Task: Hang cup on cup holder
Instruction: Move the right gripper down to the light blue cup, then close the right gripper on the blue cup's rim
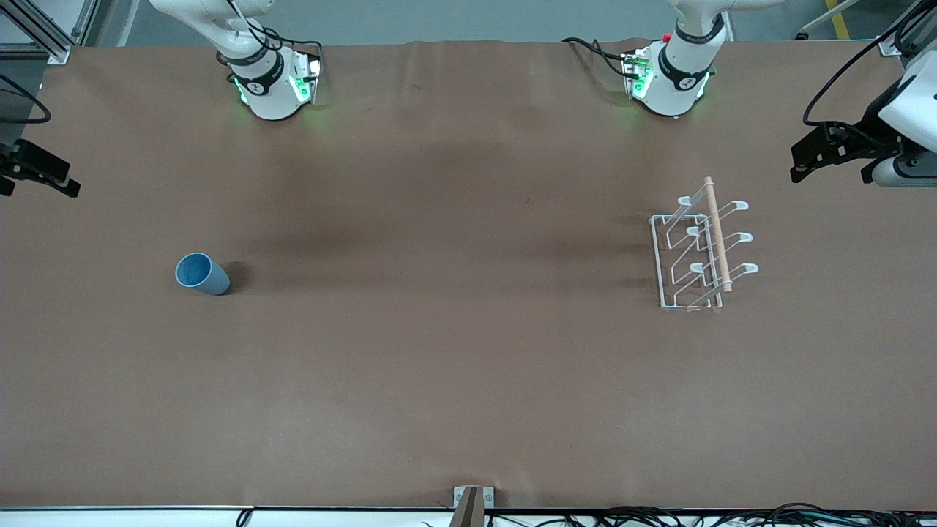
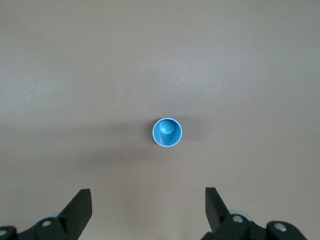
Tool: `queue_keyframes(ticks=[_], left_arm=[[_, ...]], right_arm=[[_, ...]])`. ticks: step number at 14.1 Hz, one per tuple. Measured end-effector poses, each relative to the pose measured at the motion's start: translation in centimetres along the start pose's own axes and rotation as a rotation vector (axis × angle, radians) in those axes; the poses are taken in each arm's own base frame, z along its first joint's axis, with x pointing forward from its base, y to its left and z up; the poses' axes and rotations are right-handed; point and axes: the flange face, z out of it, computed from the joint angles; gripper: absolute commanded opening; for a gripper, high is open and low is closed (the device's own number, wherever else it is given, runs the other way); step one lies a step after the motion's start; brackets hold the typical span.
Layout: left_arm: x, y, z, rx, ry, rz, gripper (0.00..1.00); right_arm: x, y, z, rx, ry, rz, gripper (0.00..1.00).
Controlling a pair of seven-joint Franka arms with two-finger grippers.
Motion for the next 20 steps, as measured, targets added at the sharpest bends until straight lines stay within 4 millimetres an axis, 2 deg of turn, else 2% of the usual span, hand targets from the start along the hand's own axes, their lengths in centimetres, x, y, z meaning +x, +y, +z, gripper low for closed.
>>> queue_keyframes(ticks=[4, 8, 10, 13, 15, 16, 18, 20], left_arm=[[0.1, -0.1, 0.0, 0.0, 0.0, -0.002, 1.0], [0.1, -0.2, 0.0, 0.0, 0.0, -0.003, 1.0], [0.1, -0.2, 0.0, 0.0, 0.0, -0.004, 1.0], [0.1, -0.2, 0.1, -0.001, -0.001, -0.004, 1.0], [0.2, -0.3, 0.1, -0.001, -0.001, -0.004, 1.0], [0.2, -0.3, 0.1, -0.001, -0.002, -0.004, 1.0], [0.2, -0.3, 0.1, -0.001, -0.002, -0.003, 1.0], [0.2, -0.2, 0.2, -0.007, -0.003, -0.003, 1.0]], right_arm=[[1.7, 2.9, 7.9, -0.003, 0.008, 0.042, 1.0], [2.7, 4.2, 16.4, -0.009, 0.01, 0.06, 1.0], [2.3, 4.7, 21.0, -0.014, 0.024, 0.041, 0.99], [0.7, 6.3, 27.1, -0.016, -0.002, 0.032, 0.98], [0.0, 7.3, 30.3, -0.014, -0.038, 0.04, 0.97], [0.0, 7.5, 31.4, -0.014, -0.049, 0.041, 0.92], [0.1, 7.6, 33.4, -0.015, -0.065, 0.04, 0.84], [0.3, 7.6, 35.0, -0.017, -0.073, 0.038, 0.81]])
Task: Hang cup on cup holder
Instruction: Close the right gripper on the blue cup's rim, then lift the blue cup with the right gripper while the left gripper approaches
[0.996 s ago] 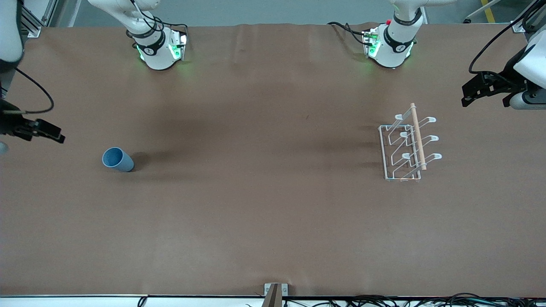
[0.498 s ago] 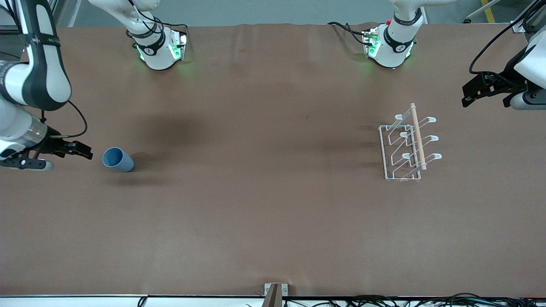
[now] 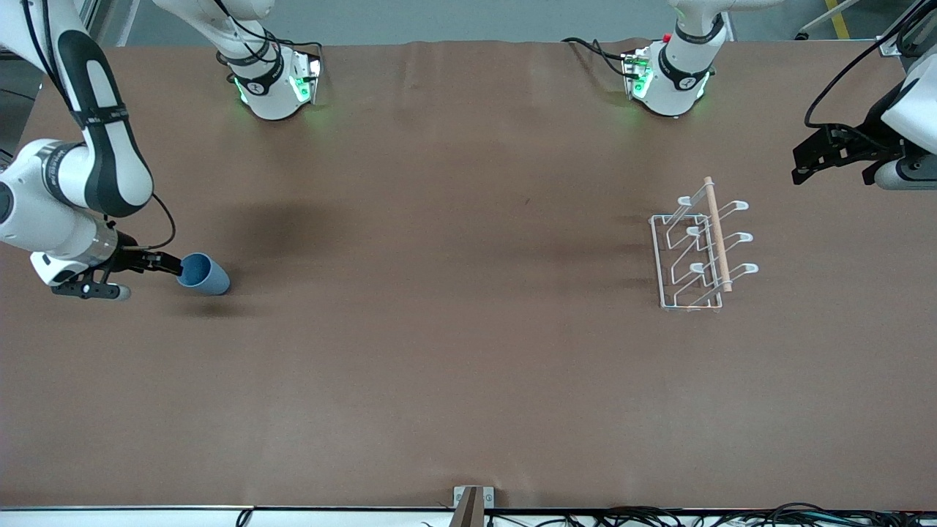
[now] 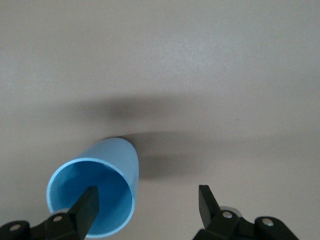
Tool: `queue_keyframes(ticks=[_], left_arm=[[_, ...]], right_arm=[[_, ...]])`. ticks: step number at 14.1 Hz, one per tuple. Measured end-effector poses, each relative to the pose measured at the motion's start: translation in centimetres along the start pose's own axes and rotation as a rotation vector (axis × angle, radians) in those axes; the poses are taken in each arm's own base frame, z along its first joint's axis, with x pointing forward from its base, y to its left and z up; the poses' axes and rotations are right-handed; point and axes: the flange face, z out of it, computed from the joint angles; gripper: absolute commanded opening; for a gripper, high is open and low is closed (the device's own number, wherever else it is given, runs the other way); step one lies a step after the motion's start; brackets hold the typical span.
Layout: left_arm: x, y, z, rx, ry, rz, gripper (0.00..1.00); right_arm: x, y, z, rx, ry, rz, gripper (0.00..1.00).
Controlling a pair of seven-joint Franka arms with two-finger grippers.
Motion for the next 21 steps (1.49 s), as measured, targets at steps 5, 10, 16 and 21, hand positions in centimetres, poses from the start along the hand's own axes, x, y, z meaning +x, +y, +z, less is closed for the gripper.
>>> queue_keyframes(ticks=[5, 10, 16, 21], left_arm=[[0.0, 0.0, 0.0, -0.002, -0.001, 0.0, 1.0], [0.0, 0.0, 0.1, -0.002, -0.001, 0.0, 1.0], [0.2, 0.0, 0.3, -0.002, -0.006, 0.0, 1.0], [0.2, 0.0, 0.4, -0.002, -0.007, 0.0, 1.0]], right_arm=[[0.5, -0.3, 2.8, -0.005, 0.002, -0.007, 0.07], [0.5, -0.6, 3.1, 0.02, 0.0, 0.012, 0.03], [0.0, -2.5, 1.6, 0.08, -0.08, 0.015, 0.01], [-0.5, -7.2, -8.9, 0.27, -0.129, 0.012, 0.0]])
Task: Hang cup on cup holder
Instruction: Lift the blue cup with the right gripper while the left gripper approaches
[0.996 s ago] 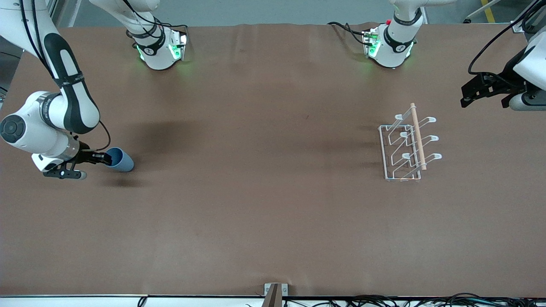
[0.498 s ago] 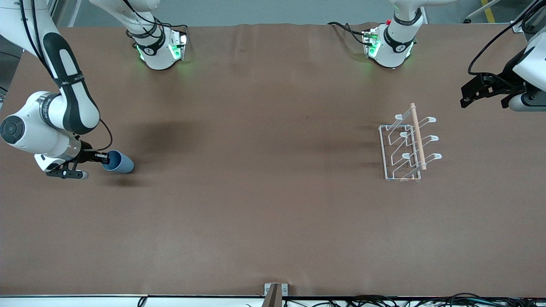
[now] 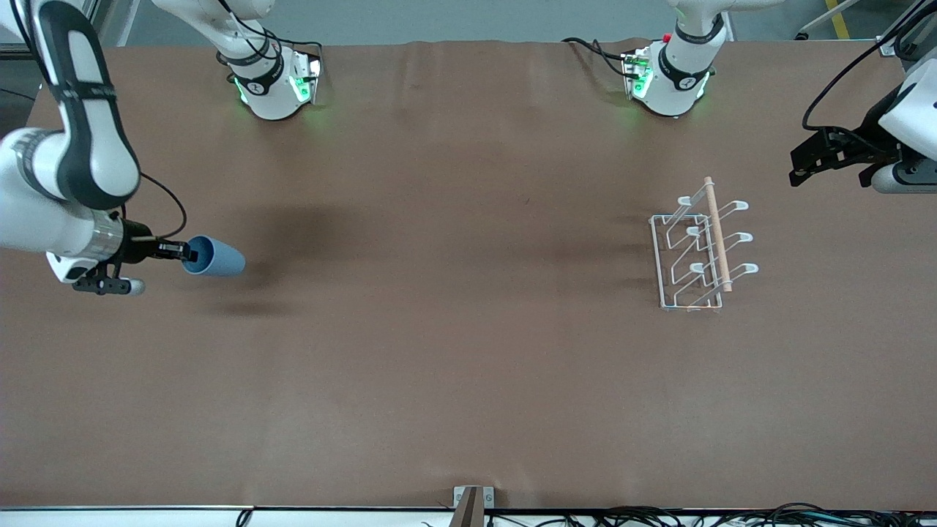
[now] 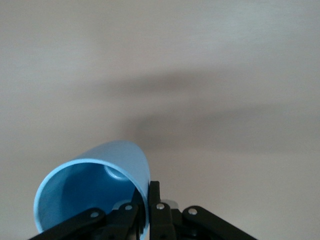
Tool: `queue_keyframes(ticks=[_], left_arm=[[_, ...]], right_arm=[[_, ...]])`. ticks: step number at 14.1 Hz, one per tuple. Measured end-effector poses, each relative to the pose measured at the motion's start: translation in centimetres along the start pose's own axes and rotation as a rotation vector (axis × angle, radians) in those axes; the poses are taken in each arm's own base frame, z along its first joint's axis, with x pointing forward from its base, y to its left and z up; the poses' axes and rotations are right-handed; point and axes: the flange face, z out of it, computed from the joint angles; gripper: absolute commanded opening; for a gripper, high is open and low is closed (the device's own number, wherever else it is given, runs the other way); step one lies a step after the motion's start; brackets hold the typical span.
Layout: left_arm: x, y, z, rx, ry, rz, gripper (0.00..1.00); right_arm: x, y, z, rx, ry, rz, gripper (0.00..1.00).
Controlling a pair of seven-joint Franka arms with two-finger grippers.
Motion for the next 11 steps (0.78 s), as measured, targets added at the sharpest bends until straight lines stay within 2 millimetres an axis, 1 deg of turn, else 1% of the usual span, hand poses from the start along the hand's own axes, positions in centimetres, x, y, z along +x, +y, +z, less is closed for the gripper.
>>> queue_keyframes(ticks=[2, 3, 4, 5, 6, 8, 9, 10, 11], left_arm=[[0.0, 0.0, 0.0, 0.0, 0.0, 0.0, 1.0], [0.0, 0.0, 0.0, 0.0, 0.0, 0.0, 1.0], [0.0, 0.0, 0.0, 0.0, 0.0, 0.0, 1.0], [0.0, 0.0, 0.0, 0.0, 0.0, 0.001, 1.0], [0.0, 0.1, 0.0, 0.0, 0.0, 0.006, 1.0], [0.0, 0.6, 0.0, -0.001, 0.0, 0.03, 1.0], [-0.1, 1.3, 0.0, -0.003, 0.001, 0.05, 1.0], [-0.2, 2.6, -0.1, -0.004, 0.001, 0.075, 1.0], [-0.4, 4.4, -0.1, -0.004, 0.002, 0.109, 1.0]], right_arm=[[-0.2, -3.4, -3.4, 0.127, -0.005, -0.012, 0.0], [-0.1, -5.0, -4.5, 0.191, -0.003, -0.021, 0.01], [0.0, -6.5, -5.2, 0.257, -0.001, -0.027, 0.02], [0.0, -8.0, -5.3, 0.33, -0.004, -0.037, 0.02], [-0.1, -9.6, -5.0, 0.406, -0.018, -0.061, 0.02], [-0.3, -13.0, -3.2, 0.575, -0.089, -0.099, 0.0], [-0.2, -14.3, -2.0, 0.641, -0.123, -0.105, 0.0], [0.0, -15.4, -0.8, 0.69, -0.151, -0.104, 0.0], [0.3, -16.2, 0.4, 0.734, -0.175, -0.101, 0.0]])
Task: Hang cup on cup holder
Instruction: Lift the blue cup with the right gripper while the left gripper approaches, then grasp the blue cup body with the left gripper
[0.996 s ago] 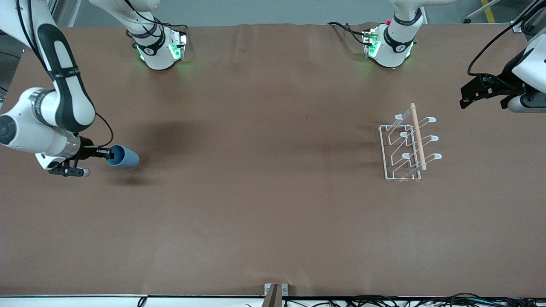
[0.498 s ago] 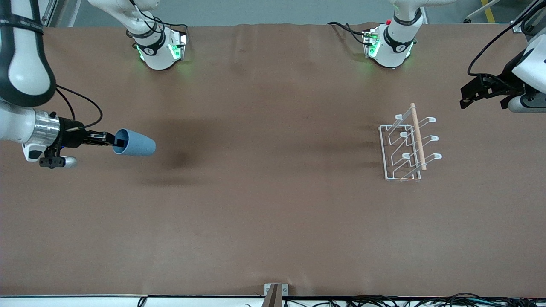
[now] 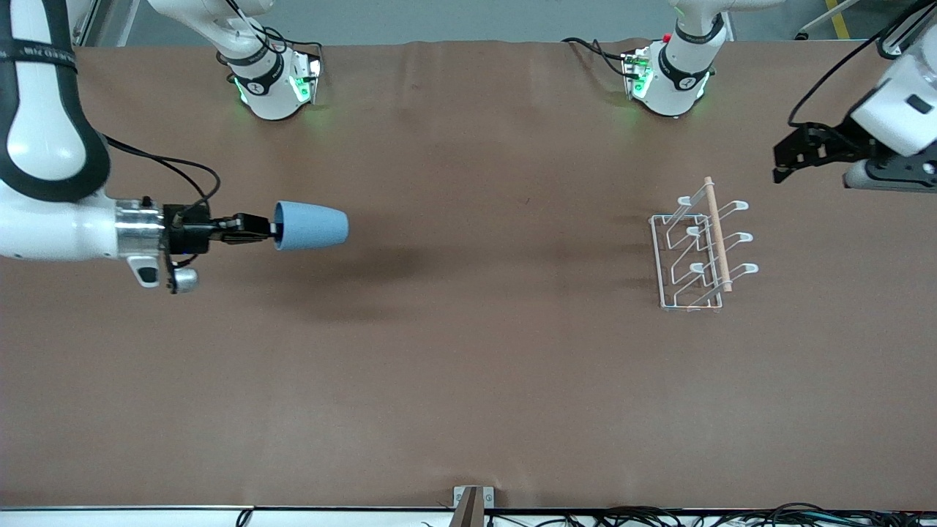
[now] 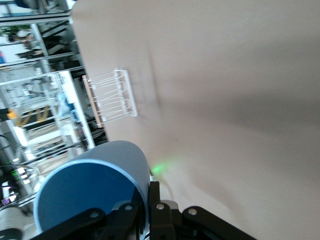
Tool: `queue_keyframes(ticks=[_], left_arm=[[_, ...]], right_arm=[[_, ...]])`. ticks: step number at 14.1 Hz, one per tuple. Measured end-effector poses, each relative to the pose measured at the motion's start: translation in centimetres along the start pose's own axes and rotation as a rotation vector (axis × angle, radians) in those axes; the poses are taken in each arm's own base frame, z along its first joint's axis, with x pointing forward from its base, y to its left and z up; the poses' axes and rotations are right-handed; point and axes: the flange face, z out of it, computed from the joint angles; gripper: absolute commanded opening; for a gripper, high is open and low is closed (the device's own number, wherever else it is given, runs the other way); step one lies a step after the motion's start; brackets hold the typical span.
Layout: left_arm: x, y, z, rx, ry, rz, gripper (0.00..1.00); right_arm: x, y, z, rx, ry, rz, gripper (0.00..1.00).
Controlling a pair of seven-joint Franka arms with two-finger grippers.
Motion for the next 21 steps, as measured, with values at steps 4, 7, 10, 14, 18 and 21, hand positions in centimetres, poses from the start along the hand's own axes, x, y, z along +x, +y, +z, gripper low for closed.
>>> queue_keyframes(ticks=[4, 7, 10, 14, 18, 21], left_arm=[[-1.0, 9.6, -0.1, 0.001, 0.002, 0.173, 1.0], [-2.3, 15.8, 0.1, -0.052, -0.002, 0.281, 1.0], [-1.8, 20.0, 0.3, -0.103, 0.019, 0.358, 1.0], [0.0, 23.6, 0.0, -0.174, 0.081, 0.421, 1.0], [0.9, 27.2, 0.5, -0.227, 0.161, 0.452, 1.0], [1.6, 29.4, 1.4, -0.265, 0.208, 0.47, 1.0]], right_arm=[[1.2, 0.2, 3.7, 0.273, -0.068, 0.054, 0.0], [1.7, -0.6, 6.3, 0.381, -0.098, 0.066, 0.0], [1.8, -1.4, 10.3, 0.46, -0.157, 0.062, 0.0], [2.3, 1.2, 14.6, 0.539, -0.266, 0.096, 0.0], [2.5, 0.2, 16.4, 0.579, -0.279, 0.092, 0.0], [2.6, -0.1, 16.4, 0.588, -0.276, 0.09, 0.0]])
